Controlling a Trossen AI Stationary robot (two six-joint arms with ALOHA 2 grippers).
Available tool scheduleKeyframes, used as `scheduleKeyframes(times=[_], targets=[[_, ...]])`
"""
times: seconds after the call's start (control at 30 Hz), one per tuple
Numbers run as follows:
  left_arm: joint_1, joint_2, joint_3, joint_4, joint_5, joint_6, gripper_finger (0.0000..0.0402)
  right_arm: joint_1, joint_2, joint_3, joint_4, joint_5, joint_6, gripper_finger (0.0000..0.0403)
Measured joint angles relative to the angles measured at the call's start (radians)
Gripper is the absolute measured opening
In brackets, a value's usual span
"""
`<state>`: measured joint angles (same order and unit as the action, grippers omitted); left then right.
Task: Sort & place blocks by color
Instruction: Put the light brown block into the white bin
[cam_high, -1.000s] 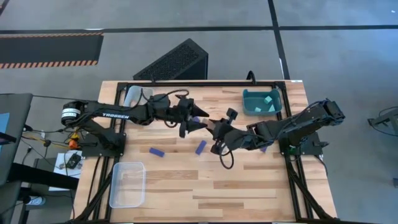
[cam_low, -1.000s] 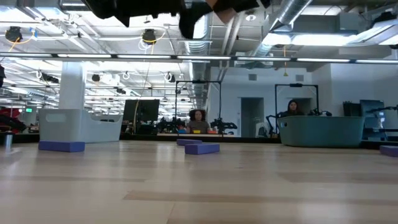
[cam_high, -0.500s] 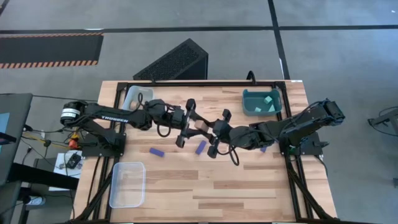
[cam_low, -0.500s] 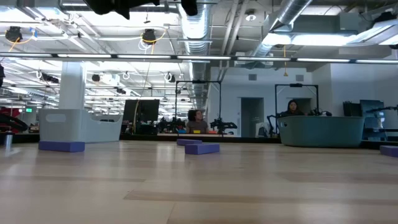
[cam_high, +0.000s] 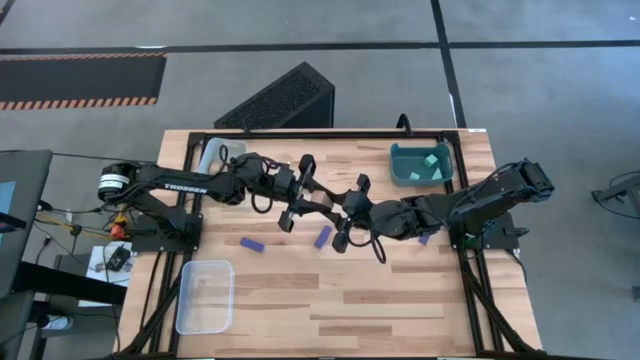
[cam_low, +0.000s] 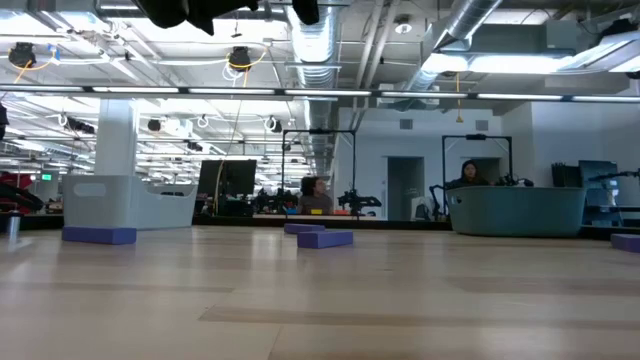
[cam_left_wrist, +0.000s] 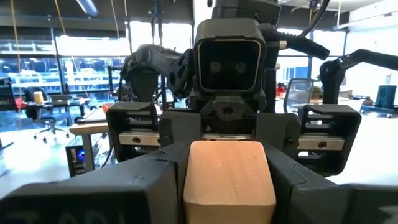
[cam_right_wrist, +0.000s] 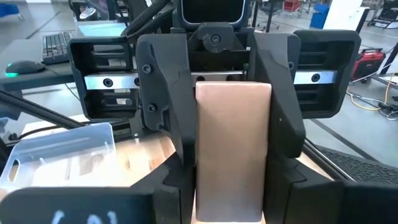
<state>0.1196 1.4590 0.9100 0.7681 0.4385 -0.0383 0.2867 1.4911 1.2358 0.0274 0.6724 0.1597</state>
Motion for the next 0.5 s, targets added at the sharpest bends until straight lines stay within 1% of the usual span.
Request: scheduleKeyframes(times=[0.2, 0.3, 0.4, 0.5], targets=[[0.016, 0.0, 0.0, 0.006, 0.006, 0.005, 0.0104, -0.001, 0.0, 0.0, 0.008, 0.004, -0.002, 0.0138], [0.029, 0.0, 0.0, 0.007, 0.012, -0.007, 0.0104, -0.01, 0.0, 0.0, 0.008, 0.004, 0.018, 0.0145], [0.047, 0.0, 0.0, 0.01, 0.012, -0.012, 0.0105, -0.023, 0.0, 0.0, 0.0, 0.01, 0.075, 0.0167], [0.069, 0.0, 0.0, 0.008, 0.001, -0.007, 0.0109, -0.039, -0.003, 0.0, -0.037, 0.021, 0.14, 0.0205]])
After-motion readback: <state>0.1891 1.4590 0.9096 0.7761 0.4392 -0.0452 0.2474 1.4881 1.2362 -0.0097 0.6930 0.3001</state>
